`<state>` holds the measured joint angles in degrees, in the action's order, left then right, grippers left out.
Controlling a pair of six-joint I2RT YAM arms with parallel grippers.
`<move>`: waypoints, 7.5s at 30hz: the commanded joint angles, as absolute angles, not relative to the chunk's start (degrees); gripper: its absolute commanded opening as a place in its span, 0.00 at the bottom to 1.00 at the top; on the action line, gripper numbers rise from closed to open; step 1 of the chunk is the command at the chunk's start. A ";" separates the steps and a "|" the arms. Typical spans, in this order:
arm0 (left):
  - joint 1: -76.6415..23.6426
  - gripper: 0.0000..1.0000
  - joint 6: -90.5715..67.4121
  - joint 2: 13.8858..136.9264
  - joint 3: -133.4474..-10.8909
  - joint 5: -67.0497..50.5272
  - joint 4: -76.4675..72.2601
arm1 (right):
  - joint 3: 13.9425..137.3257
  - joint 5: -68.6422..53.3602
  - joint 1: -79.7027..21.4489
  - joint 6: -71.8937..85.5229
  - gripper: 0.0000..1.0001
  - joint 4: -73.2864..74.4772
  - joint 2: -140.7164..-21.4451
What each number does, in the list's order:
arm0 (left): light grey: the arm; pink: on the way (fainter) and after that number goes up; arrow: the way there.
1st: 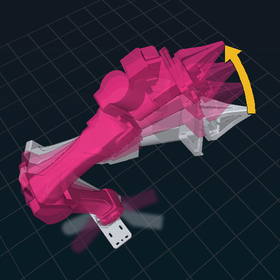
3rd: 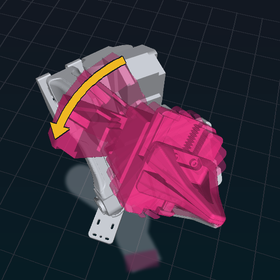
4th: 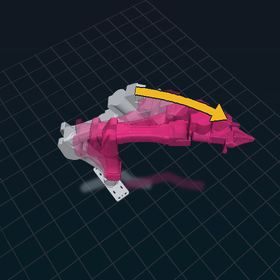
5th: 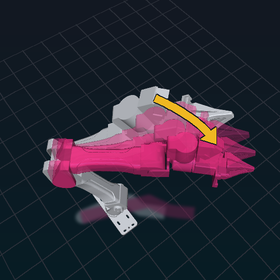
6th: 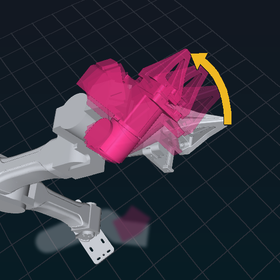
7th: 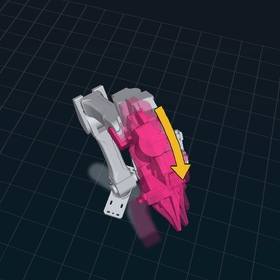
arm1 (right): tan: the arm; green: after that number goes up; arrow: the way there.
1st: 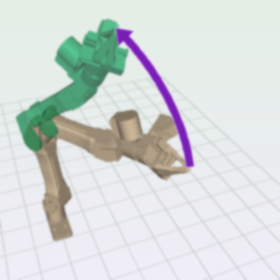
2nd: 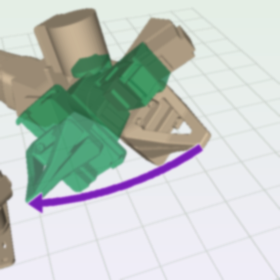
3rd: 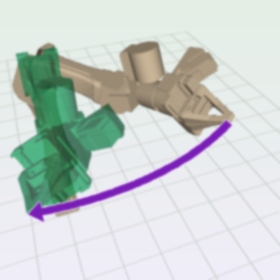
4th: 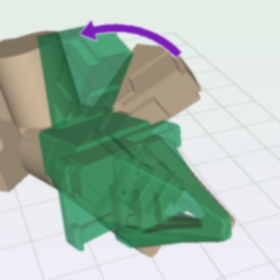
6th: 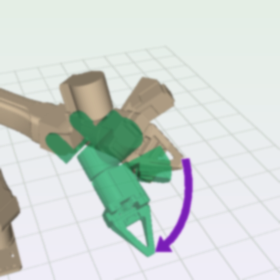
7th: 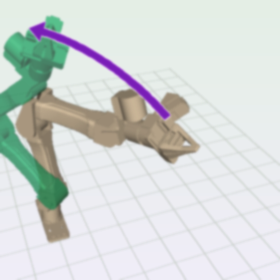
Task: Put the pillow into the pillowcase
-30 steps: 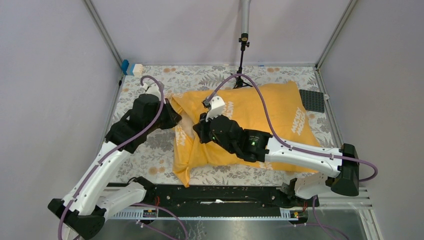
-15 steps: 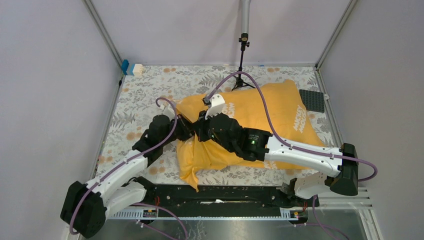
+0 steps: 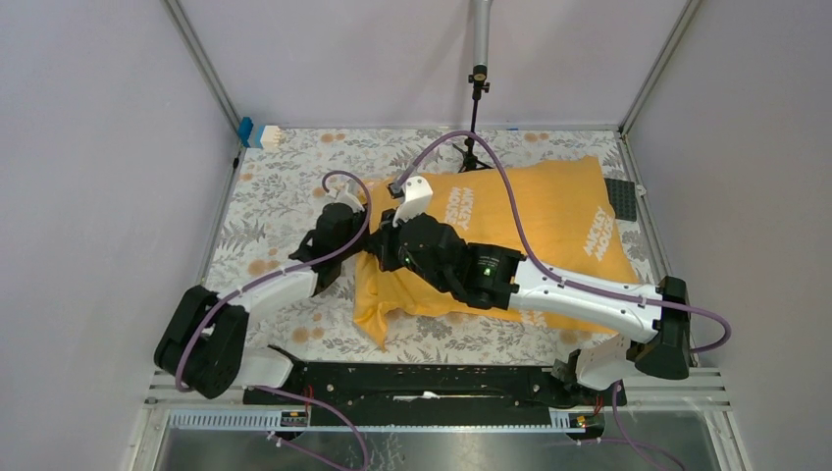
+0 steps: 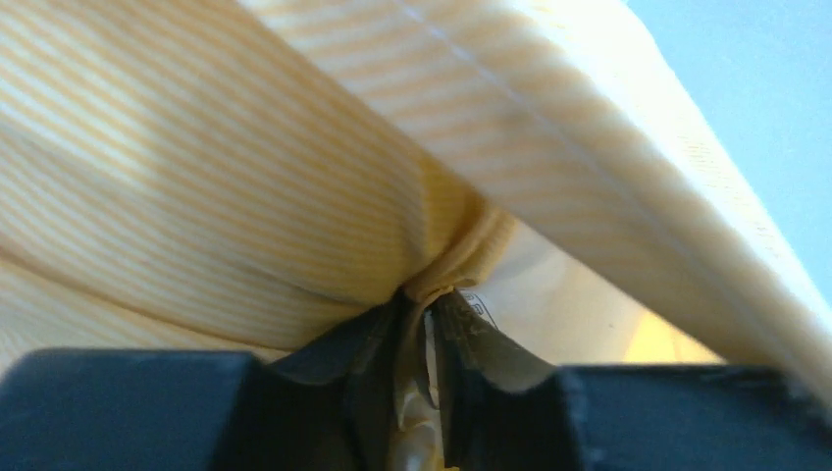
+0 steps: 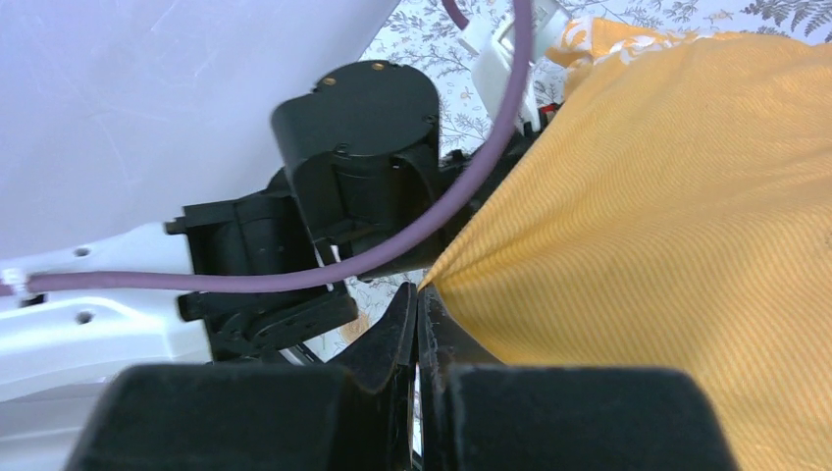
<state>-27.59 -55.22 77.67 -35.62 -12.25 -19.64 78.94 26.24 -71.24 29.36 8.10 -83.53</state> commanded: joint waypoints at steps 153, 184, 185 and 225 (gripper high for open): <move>-32.78 0.95 -50.53 28.95 -35.72 -4.53 24.17 | 81.58 4.54 -63.63 36.03 0.00 0.89 -86.90; -32.69 0.87 -48.40 38.81 -59.94 32.62 48.79 | 82.37 0.26 -63.63 37.90 0.00 -3.58 -91.74; -32.69 0.87 -47.86 40.71 -60.98 32.53 47.56 | 83.88 -0.55 -63.71 38.34 0.00 -3.49 -93.79; -10.41 0.00 -33.74 95.43 -76.86 -2.10 20.58 | 37.73 16.42 -43.54 37.56 1.00 15.63 -71.68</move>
